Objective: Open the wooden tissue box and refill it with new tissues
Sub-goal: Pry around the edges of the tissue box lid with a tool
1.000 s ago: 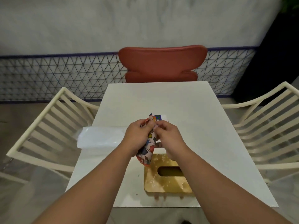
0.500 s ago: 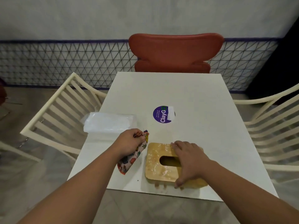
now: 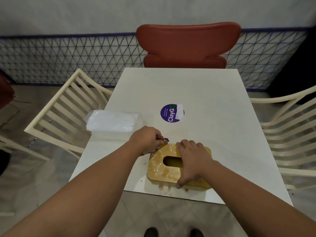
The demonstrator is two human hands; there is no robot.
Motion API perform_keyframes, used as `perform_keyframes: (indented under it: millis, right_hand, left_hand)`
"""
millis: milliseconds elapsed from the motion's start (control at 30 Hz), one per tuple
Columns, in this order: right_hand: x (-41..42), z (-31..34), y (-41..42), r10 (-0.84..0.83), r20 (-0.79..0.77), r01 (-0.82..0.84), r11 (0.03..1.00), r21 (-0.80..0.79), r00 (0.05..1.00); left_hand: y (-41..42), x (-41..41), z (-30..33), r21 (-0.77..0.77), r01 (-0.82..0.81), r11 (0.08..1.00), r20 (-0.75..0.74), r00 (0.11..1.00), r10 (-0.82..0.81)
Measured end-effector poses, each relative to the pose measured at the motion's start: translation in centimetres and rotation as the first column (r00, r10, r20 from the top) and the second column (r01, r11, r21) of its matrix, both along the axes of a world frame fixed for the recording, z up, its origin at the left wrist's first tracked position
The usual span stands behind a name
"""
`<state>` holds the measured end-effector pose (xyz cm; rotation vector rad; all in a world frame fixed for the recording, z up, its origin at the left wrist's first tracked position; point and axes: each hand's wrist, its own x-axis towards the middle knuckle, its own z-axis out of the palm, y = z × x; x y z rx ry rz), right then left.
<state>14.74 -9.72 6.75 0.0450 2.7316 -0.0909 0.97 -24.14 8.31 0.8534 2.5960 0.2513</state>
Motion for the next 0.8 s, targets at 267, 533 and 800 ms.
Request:
perform_keyframes:
  millis: [267,533,800]
  right_hand:
    - [-0.1,0.1,-0.1,-0.009,0.005,0.009,1.0,-0.001,1.0]
    - [-0.1,0.2,-0.2,-0.01,0.011,0.01,1.0,0.03,1.0]
    - [0.2,0.2,0.2,0.001,-0.01,-0.001,1.0,-0.013,1.0]
  left_hand:
    - [1.0,0.8,-0.1,-0.005,0.059,0.998,-0.08,0.995,-0.059]
    - [0.5,0.6,-0.5,0.021,0.042,0.999,-0.056,0.998,-0.041]
    - [-4.4,-2.9,1.6,-0.059,0.047,0.997,-0.057,0.997,-0.051]
